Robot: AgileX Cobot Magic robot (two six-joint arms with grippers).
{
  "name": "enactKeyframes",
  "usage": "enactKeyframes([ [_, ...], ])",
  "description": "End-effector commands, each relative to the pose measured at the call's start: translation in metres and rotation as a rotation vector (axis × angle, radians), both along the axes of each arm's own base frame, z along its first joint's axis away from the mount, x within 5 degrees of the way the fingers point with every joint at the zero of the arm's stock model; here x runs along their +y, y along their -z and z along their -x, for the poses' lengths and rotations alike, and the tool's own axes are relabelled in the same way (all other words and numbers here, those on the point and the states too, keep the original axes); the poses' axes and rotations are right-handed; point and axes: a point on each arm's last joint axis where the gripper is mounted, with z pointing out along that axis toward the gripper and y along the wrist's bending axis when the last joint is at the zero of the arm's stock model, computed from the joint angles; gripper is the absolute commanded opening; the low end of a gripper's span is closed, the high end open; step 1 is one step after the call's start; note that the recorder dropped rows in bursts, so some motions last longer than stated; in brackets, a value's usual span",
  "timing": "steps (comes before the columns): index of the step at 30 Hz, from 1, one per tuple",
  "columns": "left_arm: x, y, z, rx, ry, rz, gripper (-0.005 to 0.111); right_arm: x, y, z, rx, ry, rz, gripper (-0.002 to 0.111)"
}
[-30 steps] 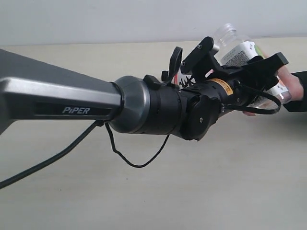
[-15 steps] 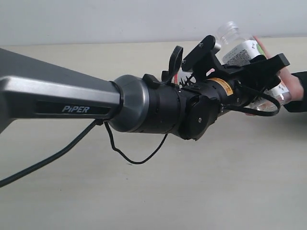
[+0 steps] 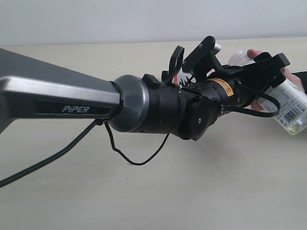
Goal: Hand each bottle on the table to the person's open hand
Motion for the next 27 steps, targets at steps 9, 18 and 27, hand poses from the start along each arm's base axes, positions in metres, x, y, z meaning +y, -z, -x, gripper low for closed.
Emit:
enactKeyframes([
  [9,0.001,-0.008,-0.001,-0.019,0.004,0.011,0.079,0.000,0.001,0.000,-0.002,0.006,0.005,0.000],
  [18,0.011,-0.063,0.004,-0.107,0.061,0.037,0.078,0.000,0.001,0.000,-0.002,0.006,0.005,0.000],
  [27,0.060,-0.130,0.000,-0.115,0.122,-0.152,0.030,0.000,0.001,0.000,-0.003,0.005,0.000,0.000],
])
